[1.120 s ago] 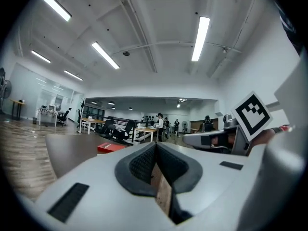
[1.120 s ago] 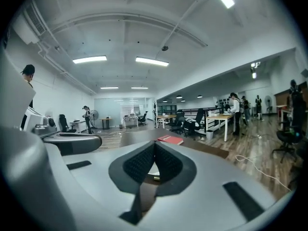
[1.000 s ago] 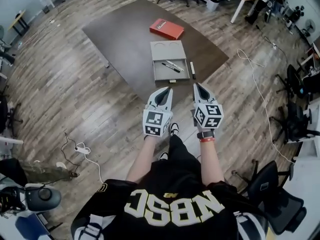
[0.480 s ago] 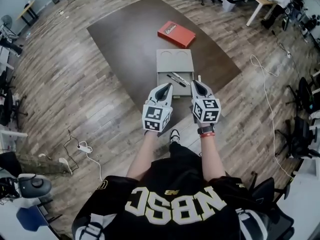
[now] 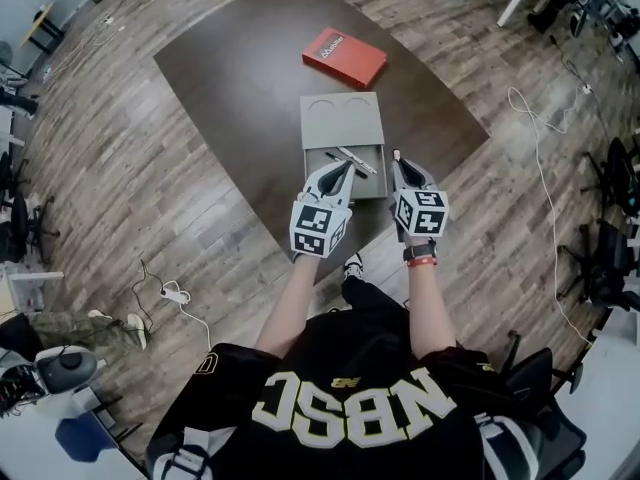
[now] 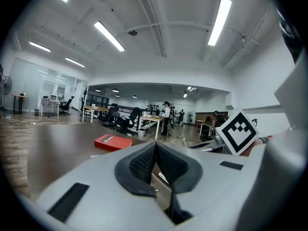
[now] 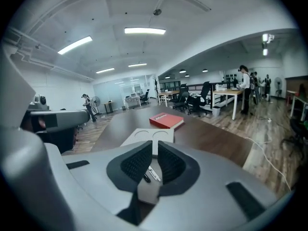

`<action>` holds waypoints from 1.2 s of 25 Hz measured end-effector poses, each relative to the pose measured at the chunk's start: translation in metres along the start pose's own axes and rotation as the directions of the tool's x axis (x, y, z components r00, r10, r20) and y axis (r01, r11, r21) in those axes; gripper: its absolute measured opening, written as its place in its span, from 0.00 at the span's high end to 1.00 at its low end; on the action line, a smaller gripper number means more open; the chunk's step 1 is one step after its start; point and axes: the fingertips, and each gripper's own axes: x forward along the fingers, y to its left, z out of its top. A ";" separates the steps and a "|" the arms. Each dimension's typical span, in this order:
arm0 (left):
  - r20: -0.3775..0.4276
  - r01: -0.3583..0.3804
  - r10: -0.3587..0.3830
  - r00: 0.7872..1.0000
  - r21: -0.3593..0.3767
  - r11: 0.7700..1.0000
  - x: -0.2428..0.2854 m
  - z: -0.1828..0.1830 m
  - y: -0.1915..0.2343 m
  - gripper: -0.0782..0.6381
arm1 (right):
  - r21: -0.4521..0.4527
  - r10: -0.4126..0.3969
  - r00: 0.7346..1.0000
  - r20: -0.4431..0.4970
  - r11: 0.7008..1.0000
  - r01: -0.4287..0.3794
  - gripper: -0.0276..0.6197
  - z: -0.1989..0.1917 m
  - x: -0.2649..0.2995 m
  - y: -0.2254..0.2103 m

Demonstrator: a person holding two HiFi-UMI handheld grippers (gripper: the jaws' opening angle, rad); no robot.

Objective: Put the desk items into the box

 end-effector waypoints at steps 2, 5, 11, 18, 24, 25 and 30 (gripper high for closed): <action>-0.014 0.011 -0.011 1.000 -0.006 1.000 0.010 -0.006 -0.002 0.87 | 0.012 -0.009 0.999 -0.032 1.000 0.010 0.88 -0.014 0.007 -0.010; -0.036 0.032 -0.033 0.999 -0.019 0.999 0.025 -0.015 -0.005 0.87 | 0.022 -0.019 0.997 -0.079 1.000 0.021 0.86 -0.032 0.017 -0.022; -0.080 0.079 -0.082 0.993 -0.041 0.996 0.041 -0.030 -0.016 0.87 | 0.041 -0.019 0.985 -0.170 0.999 0.027 0.83 -0.068 0.033 -0.037; -0.110 0.075 -0.080 0.991 -0.055 0.996 0.052 -0.042 -0.012 0.87 | 0.048 -0.022 0.968 -0.250 0.998 0.035 0.77 -0.103 0.051 -0.049; -0.139 0.077 -0.088 0.986 -0.082 0.994 0.056 -0.054 -0.011 0.87 | 0.062 -0.023 0.953 -0.301 0.997 0.044 0.74 -0.123 0.063 -0.060; -0.142 0.074 -0.085 0.986 -0.084 0.994 0.057 -0.056 -0.010 0.87 | 0.066 -0.019 0.951 -0.309 0.997 0.041 0.74 -0.127 0.064 -0.061; -0.154 0.049 -0.063 0.986 -0.095 0.994 0.059 -0.064 -0.006 0.87 | 0.083 -0.001 0.935 -0.355 0.996 0.033 0.74 -0.148 0.071 -0.065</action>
